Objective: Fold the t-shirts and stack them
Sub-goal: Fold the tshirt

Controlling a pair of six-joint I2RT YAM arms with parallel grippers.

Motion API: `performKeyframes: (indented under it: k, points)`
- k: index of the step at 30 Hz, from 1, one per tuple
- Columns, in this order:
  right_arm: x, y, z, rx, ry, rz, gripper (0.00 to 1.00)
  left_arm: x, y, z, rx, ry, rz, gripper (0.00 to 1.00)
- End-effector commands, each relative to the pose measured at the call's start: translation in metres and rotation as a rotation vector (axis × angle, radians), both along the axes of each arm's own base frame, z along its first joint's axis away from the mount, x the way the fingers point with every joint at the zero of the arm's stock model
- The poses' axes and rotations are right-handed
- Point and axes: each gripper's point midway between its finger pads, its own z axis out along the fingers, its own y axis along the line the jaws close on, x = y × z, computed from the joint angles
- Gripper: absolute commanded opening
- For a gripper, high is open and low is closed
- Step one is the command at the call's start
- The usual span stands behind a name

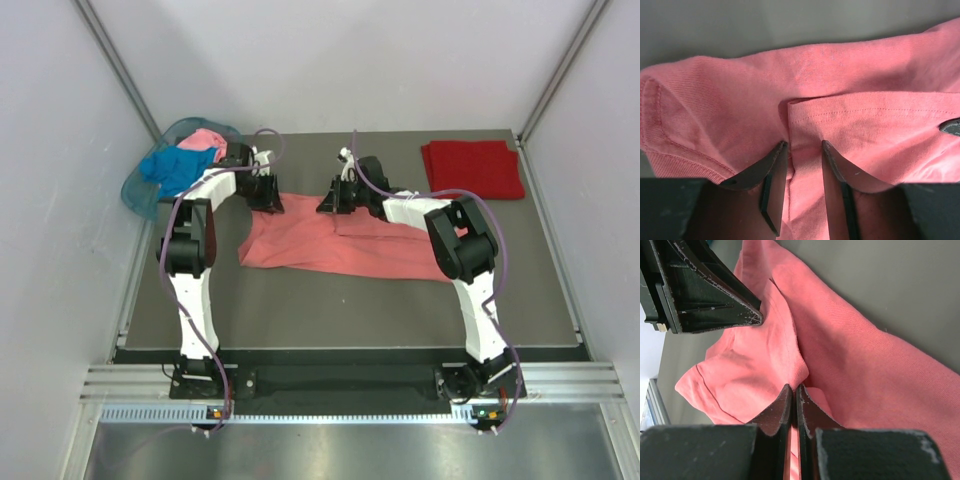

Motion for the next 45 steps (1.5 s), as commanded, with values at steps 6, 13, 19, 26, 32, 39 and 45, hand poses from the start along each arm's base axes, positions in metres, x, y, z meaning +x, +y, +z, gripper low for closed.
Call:
performKeyframes:
  k: [6,13,19,26,32,39,45]
  points:
    - [0.008,0.002,0.053,0.070,-0.106,0.008,0.03,0.003,-0.001,0.004,0.013,-0.022,-0.017,0.38]
    - [-0.001,0.011,0.070,0.156,-0.120,0.069,0.25,0.004,-0.002,0.000,0.011,-0.015,-0.015,0.04]
    - [-0.012,0.017,0.082,0.235,-0.112,0.119,0.29,0.011,-0.004,0.013,0.008,-0.045,0.001,0.00]
    - [-0.021,0.020,0.091,0.302,-0.118,0.163,0.24,0.016,-0.008,0.031,0.024,-0.101,0.006,0.00]
    - [-0.007,0.008,0.081,0.258,-0.109,0.080,0.00,0.024,-0.017,0.058,-0.017,-0.215,-0.008,0.00]
    - [0.014,-0.025,0.080,0.130,-0.164,-0.104,0.00,0.034,-0.027,0.075,-0.061,-0.340,-0.050,0.00]
    - [0.017,-0.036,0.074,0.083,-0.154,-0.149,0.00,0.043,-0.033,0.066,-0.085,-0.349,-0.065,0.00]
